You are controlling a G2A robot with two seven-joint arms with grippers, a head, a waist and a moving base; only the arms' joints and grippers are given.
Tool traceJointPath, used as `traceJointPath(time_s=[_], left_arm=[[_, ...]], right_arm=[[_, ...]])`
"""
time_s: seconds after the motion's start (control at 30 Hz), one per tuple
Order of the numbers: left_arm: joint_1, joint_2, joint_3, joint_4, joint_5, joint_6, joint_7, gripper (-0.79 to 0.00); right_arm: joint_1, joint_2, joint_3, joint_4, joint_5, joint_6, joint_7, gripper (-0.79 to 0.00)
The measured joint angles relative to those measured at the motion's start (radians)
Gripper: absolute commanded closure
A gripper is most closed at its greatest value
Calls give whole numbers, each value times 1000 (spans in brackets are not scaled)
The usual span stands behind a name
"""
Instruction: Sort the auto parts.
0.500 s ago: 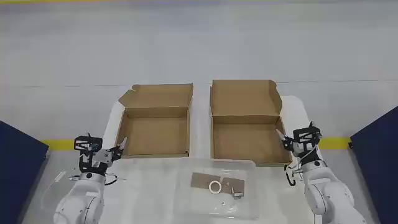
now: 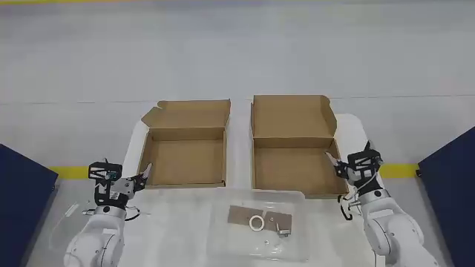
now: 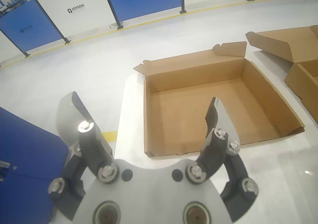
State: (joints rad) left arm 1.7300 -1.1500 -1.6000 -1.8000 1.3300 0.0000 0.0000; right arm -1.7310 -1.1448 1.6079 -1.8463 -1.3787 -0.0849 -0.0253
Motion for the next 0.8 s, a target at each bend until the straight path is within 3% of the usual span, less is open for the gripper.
traceJointPath(time_s=[0.13,0.4,0.53,0.8], left_arm=[[0,0,0,0,0,0,0,-785],[0,0,0,0,0,0,0,-785],[0,0,0,0,0,0,0,-785],[0,0,0,0,0,0,0,-785]], right_arm=[[-18,7,8,-50,-49,-100,12,-785],[-14,9,8,-59,-63,-114,12,-785],[0,21,27,-95,-134,-246,26,-785],[57,40,22,-157,-215,-497,162,-785]])
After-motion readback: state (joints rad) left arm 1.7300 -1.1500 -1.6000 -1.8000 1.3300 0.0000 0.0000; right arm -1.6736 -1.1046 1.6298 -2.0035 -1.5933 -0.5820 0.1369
